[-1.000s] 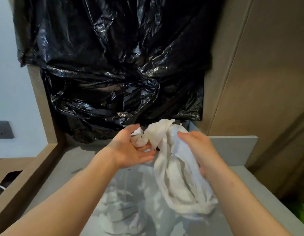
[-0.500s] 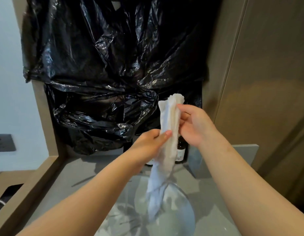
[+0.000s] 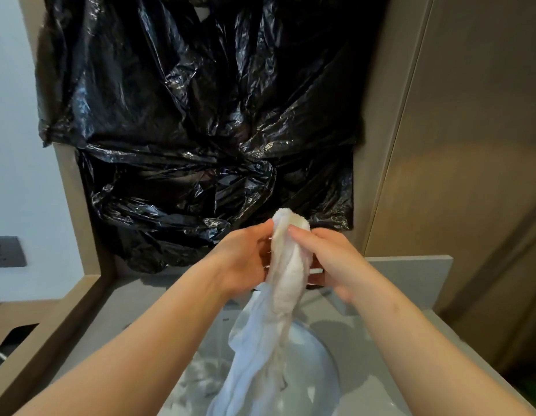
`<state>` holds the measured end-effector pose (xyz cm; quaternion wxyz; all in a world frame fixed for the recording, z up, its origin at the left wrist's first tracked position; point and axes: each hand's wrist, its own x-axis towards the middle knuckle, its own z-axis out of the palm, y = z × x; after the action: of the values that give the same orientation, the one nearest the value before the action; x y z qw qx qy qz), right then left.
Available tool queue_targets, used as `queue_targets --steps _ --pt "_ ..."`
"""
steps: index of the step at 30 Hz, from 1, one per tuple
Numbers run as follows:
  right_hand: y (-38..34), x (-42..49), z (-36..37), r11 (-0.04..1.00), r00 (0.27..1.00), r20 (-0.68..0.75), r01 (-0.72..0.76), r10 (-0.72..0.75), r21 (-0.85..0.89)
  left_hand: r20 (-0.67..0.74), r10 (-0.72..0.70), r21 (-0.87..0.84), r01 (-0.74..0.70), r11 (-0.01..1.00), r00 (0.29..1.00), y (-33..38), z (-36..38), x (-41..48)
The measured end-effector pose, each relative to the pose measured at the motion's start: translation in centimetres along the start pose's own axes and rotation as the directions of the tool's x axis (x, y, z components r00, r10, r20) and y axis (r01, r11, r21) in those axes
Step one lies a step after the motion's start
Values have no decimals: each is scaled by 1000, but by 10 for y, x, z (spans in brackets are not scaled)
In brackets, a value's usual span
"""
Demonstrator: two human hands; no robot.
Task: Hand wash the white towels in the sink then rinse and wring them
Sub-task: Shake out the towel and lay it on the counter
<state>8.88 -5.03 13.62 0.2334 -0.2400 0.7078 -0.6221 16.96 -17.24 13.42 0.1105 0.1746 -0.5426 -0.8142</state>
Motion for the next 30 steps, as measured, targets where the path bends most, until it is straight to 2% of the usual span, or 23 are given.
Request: queue_targets --steps 3,7,11,12,16,19,22,25,27,28,29,30 --pt "0 0 1 991 989 -60 134 -135 -6 15 9 65 -10 998 1000 3 -2 -2" --pt "-3 -1 0 984 983 -68 175 -173 20 -12 19 41 -18 999 1000 5 -8 -4" --pt "-13 -2 -22 923 977 -205 133 -61 362 -78 136 -23 -138 990 988 12 -23 -8" --pt "-13 -1 -29 913 970 -239 136 -44 383 -83 167 -22 -169 985 983 15 -28 -8" --pt "-15 1 -33 974 975 -209 117 -76 195 -20 215 53 -214 975 976 25 -27 -12" --pt "-23 0 -33 980 985 -115 146 -130 138 -7 254 245 -245 938 967 32 -20 -14" --pt "-31 -3 -40 982 986 -53 164 -160 94 -72 287 387 -238 891 955 42 -19 -14" --pt "-45 -12 -35 968 975 -1 220 -222 -121 -110 319 436 -243 867 941 54 -13 -12" --pt "-53 -14 -31 915 973 -22 207 -228 -345 -111 340 448 -258 856 934 63 -8 -9" --pt "-55 -12 -31 849 970 -58 179 -238 -498 -110 356 472 -267 840 928 67 -6 -8" --pt "-59 -11 -32 759 960 -94 148 -266 -635 -113 393 540 -276 795 913 72 -3 -6" --pt "-64 -11 -34 671 945 -120 124 -304 -731 -115 455 653 -278 705 883 78 -2 -4"
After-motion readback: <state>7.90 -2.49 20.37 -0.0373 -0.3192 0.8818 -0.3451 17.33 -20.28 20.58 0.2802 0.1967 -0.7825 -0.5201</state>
